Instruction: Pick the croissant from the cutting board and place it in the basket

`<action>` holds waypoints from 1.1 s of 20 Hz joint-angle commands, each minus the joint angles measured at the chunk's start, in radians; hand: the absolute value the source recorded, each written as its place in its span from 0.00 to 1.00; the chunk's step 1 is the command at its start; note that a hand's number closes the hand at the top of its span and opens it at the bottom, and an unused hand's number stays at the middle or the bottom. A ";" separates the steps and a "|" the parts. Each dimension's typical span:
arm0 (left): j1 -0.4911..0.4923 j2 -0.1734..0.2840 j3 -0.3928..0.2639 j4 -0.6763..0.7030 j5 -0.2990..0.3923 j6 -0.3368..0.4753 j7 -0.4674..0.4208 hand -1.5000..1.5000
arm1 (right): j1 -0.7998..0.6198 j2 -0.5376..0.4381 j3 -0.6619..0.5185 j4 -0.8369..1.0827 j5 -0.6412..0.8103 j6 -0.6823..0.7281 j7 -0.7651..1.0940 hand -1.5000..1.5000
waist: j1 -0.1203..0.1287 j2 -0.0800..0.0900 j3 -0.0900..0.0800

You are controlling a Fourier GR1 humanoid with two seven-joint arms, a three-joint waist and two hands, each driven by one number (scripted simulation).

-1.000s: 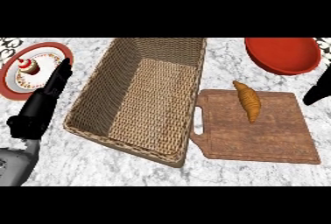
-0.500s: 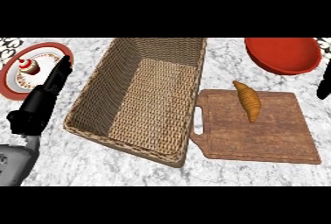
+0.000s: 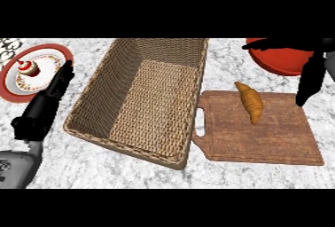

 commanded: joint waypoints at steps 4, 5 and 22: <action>0.025 -0.014 0.031 -0.039 -0.011 -0.026 0.009 0.50 | 0.016 0.060 0.054 0.122 0.182 -0.039 -0.141 0.00 | -0.003 -0.001 0.000; 0.001 -0.013 0.029 -0.019 -0.024 -0.032 0.025 0.50 | 0.054 0.069 0.073 0.076 0.201 -0.058 -0.138 0.00 | -0.011 -0.003 0.000; 0.028 -0.073 0.082 -0.077 -0.085 -0.075 0.057 0.50 | 0.044 0.185 0.006 0.364 0.448 -0.286 -0.356 0.00 | -0.003 -0.002 0.000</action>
